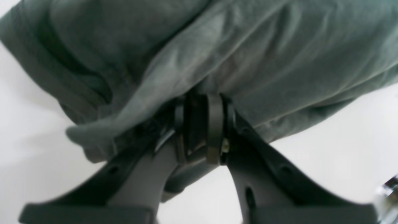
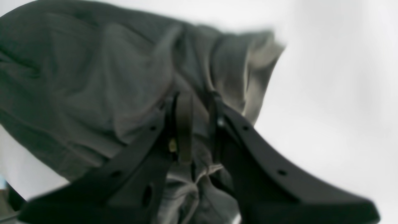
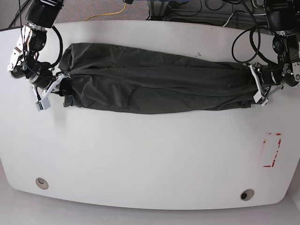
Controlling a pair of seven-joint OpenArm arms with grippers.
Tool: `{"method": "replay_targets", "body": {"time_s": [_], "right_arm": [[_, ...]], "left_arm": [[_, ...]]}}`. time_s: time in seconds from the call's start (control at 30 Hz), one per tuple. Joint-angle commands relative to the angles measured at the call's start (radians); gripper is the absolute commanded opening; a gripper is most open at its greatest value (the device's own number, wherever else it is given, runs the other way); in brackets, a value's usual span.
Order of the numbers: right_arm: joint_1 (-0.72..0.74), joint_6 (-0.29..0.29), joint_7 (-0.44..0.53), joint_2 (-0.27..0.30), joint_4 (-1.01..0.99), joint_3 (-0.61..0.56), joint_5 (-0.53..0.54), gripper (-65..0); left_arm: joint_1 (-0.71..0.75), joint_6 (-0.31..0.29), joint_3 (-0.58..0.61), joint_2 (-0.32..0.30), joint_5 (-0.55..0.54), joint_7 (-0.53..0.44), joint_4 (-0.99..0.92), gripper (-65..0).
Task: Layout the t-shirt on the table in an organized manner, then fold the t-shirt properly
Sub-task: 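Hold both strip ends and stretch the grey shirt flat along the table, then release the strip end with the left gripper and reposition it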
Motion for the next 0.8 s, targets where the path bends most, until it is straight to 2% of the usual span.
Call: {"method": "replay_targets", "body": {"time_s": [0.0, 0.1, 0.2, 0.33, 0.5, 0.77], "right_arm": [[0.014, 0.004, -0.017, -0.003, 0.090, 0.006, 0.015, -55.6], [0.014, 0.004, -0.046, -0.029, 0.157, 0.005, 0.013, -55.6], [0.014, 0.004, -0.055, -0.048, 0.191, -0.001, 0.010, -55.6], [0.014, 0.004, -0.060, -0.077, 0.199, -0.003, 0.010, -55.6], [0.009, 0.004, -0.067, -0.086, 0.200, -0.036, 0.010, -55.6], [-0.017, 0.004, -0.070, -0.097, 0.220, -0.158, 0.010, -55.6]], "left_arm": [[-0.011, 0.004, -0.039, -0.017, 0.009, 0.033, 0.080, -57.4], [-0.016, 0.004, -0.074, -0.014, 0.007, 0.066, 0.150, -56.7], [-0.042, 0.004, -0.114, -0.011, 0.007, 0.077, 0.207, -52.1], [-0.056, 0.004, -0.200, 0.018, -0.024, 0.103, 0.247, -41.3], [-0.095, 0.004, -0.346, 0.035, -0.071, 0.166, 0.244, -29.7], [-0.102, 0.004, -0.501, 0.033, -0.123, 0.183, 0.093, -27.9]]}}
